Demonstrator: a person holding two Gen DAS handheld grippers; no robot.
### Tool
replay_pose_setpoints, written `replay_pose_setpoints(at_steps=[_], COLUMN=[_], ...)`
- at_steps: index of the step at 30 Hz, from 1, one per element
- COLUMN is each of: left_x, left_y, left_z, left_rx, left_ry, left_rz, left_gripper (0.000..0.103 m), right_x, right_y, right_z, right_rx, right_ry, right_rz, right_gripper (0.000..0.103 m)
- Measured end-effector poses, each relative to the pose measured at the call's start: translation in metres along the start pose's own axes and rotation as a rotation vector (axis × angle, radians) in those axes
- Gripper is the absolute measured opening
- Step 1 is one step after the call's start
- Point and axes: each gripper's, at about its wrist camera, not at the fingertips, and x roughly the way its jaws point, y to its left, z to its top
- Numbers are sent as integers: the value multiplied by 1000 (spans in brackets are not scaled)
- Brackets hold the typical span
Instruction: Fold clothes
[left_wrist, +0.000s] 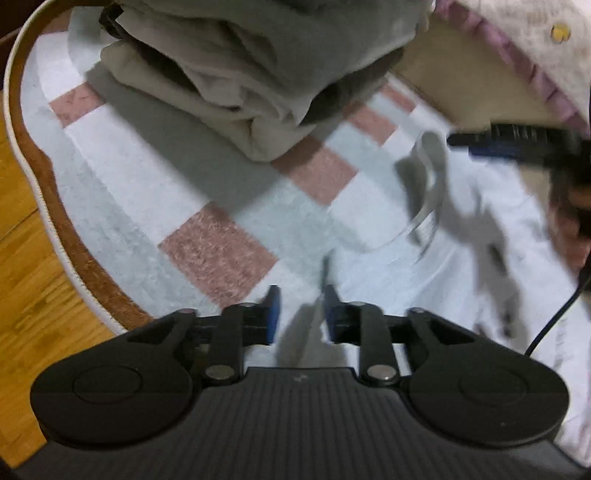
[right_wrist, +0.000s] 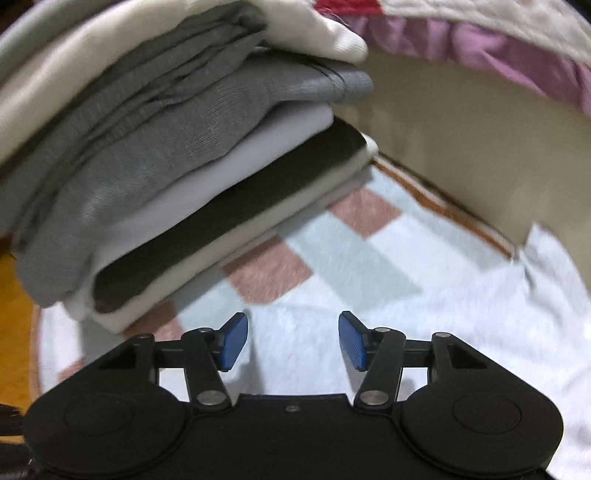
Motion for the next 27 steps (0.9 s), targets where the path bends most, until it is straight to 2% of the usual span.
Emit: replay_pose_setpoints(at_steps=[3,6,7,10,11,12,16,17,19,20,21,23,26,27], left_x=[1,16,24,33,34,36,10,-1,-14,-10,-6,10,-5,-18], left_y=[-8,-13,-17,-33,-39,-46,-65,-63,-48,-44,-40,-33,-17,-15], left_z=[-2,-2,-2,-3,-4,-4,-10,-9,-4,-2,0,1,2,1], left_rx=[28,38,48,146,194,242,413,395,293,270,248,261,155,136], left_ry=[-6,11,18,-32,-35,-38,-140,-154,-146,-130,-113,-39,6,-4], left_rz=[5,-34,-44,-42,-49,-56,141,151,93,131,172,311,252,202], left_gripper=[38,41,41,39,25,4,4,4,6,11,11,11,13,18], right_x=[-22,-40,-45,-60,-65,-71,-88,-93,-107,-114,-121,-130,-143,-148], right_y=[-14,-31,-35,-39,-38,-36,-29,-27,-22,-19,-14,3,28,38], right_z=[-10,-21,-26,-44,-52,-60,-92,-101,-120,-128,-138,-154,-179,-187], right_rx=[80,126,141,170,169,168,190,191,177,169,155,96,8,-29], right_ry=[-28,-38,-36,-21,-19,-17,11,18,26,28,33,44,61,66], right_rz=[-31,-67,-67,-23,-15,-7,29,39,62,77,93,118,154,172], right_gripper=[61,61,61,61,61,61,61,61,61,61,61,61,61,61])
